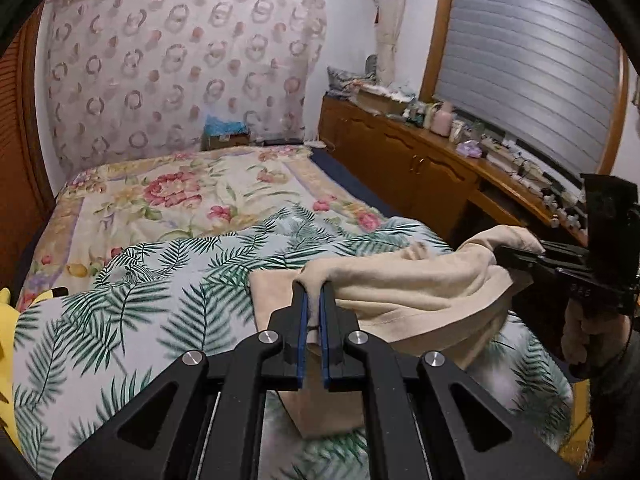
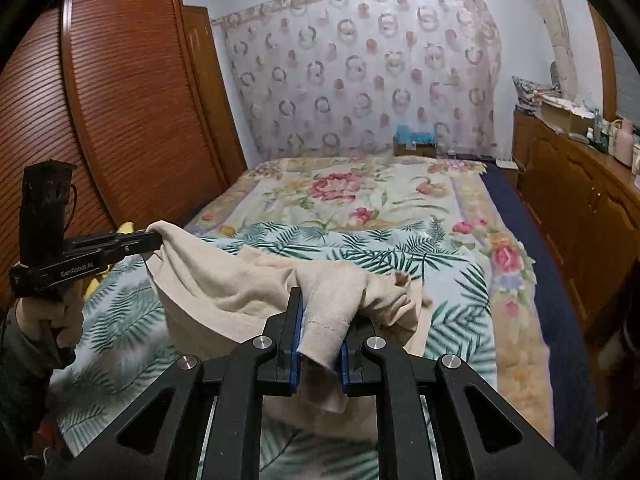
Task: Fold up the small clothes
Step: 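Grasp the shirt hem with both grippers and fold it toward the collar, then open both grippers and release the folded hem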
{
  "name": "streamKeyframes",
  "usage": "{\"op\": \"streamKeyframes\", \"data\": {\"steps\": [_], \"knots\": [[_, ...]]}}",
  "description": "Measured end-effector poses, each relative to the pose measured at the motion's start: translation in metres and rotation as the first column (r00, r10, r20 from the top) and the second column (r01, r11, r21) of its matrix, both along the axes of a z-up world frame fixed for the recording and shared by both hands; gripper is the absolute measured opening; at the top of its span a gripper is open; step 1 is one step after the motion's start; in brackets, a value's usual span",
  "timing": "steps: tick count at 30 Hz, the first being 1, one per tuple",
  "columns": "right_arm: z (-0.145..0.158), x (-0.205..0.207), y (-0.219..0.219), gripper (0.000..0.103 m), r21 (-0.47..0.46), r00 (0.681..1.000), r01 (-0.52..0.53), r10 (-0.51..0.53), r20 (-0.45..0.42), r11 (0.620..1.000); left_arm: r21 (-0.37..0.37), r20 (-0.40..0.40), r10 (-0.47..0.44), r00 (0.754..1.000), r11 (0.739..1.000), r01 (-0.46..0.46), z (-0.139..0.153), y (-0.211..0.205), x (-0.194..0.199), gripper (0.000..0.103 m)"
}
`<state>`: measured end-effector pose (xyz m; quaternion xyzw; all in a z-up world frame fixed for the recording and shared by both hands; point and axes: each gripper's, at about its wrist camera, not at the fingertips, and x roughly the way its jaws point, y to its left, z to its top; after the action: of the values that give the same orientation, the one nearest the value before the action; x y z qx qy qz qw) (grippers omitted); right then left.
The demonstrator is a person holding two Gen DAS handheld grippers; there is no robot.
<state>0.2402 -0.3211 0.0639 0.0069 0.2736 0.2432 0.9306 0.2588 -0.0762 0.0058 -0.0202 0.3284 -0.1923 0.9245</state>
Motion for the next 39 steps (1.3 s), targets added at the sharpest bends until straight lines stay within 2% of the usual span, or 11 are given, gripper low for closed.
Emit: {"op": "streamKeyframes", "data": {"steps": [5, 10, 12, 13, 15, 21, 31, 32, 34, 36, 39], "knots": [[-0.004, 0.032, 0.010, 0.015, -0.026, 0.999, 0.013, -0.014, -0.052, 1.000, 0.015, -0.061, 0.011, 0.998, 1.000, -0.010, -0.022, 0.002, 0.034, 0.006], [0.002, 0.045, 0.014, 0.033, -0.080, 0.996, 0.044, -0.050, -0.071, 0.996, 0.030, -0.104, 0.017, 0.994, 0.999, -0.014, -0.039, 0.003, 0.045, 0.006], [0.011, 0.042, 0.012, 0.049, -0.089, 0.997, 0.057, -0.061, -0.047, 0.994, 0.022, -0.106, 0.017, 0.994, 1.000, -0.014, -0.040, 0.007, 0.045, 0.007], [0.016, 0.038, 0.010, 0.052, -0.090, 0.997, 0.062, -0.065, -0.037, 0.994, 0.022, -0.104, 0.016, 0.994, 1.000, -0.014, -0.040, 0.010, 0.043, 0.009], [0.023, 0.030, 0.004, 0.057, -0.091, 0.997, 0.076, -0.079, -0.023, 0.993, 0.040, -0.098, 0.018, 0.995, 0.999, -0.014, -0.038, 0.011, 0.042, 0.031], [0.013, 0.017, -0.004, 0.057, -0.138, 0.998, 0.039, -0.044, -0.033, 0.990, 0.063, -0.128, -0.037, 0.991, 0.997, 0.045, -0.044, 0.017, 0.034, 0.065], [0.008, 0.062, 0.039, 0.057, -0.158, 0.993, -0.058, 0.041, -0.108, 0.986, 0.103, -0.177, -0.085, 0.981, 0.989, 0.105, -0.061, 0.000, 0.040, 0.067], [0.009, 0.067, 0.042, 0.057, -0.164, 0.992, -0.071, 0.053, -0.111, 0.984, 0.105, -0.177, -0.087, 0.980, 0.989, 0.106, -0.062, -0.002, 0.043, 0.067], [0.012, 0.076, 0.049, 0.038, -0.170, 0.990, -0.100, 0.082, -0.114, 0.980, 0.105, -0.179, -0.091, 0.980, 0.988, 0.111, -0.063, -0.005, 0.050, 0.067], [0.016, 0.081, 0.049, 0.009, -0.143, 0.987, -0.136, 0.121, -0.108, 0.980, 0.100, -0.178, -0.092, 0.980, 0.989, 0.111, -0.064, -0.005, 0.058, 0.067], [0.025, 0.084, 0.038, 0.008, -0.076, 0.989, -0.131, 0.124, -0.081, 0.988, 0.090, -0.172, -0.066, 0.983, 0.993, 0.082, -0.062, -0.003, 0.071, 0.067]]}}
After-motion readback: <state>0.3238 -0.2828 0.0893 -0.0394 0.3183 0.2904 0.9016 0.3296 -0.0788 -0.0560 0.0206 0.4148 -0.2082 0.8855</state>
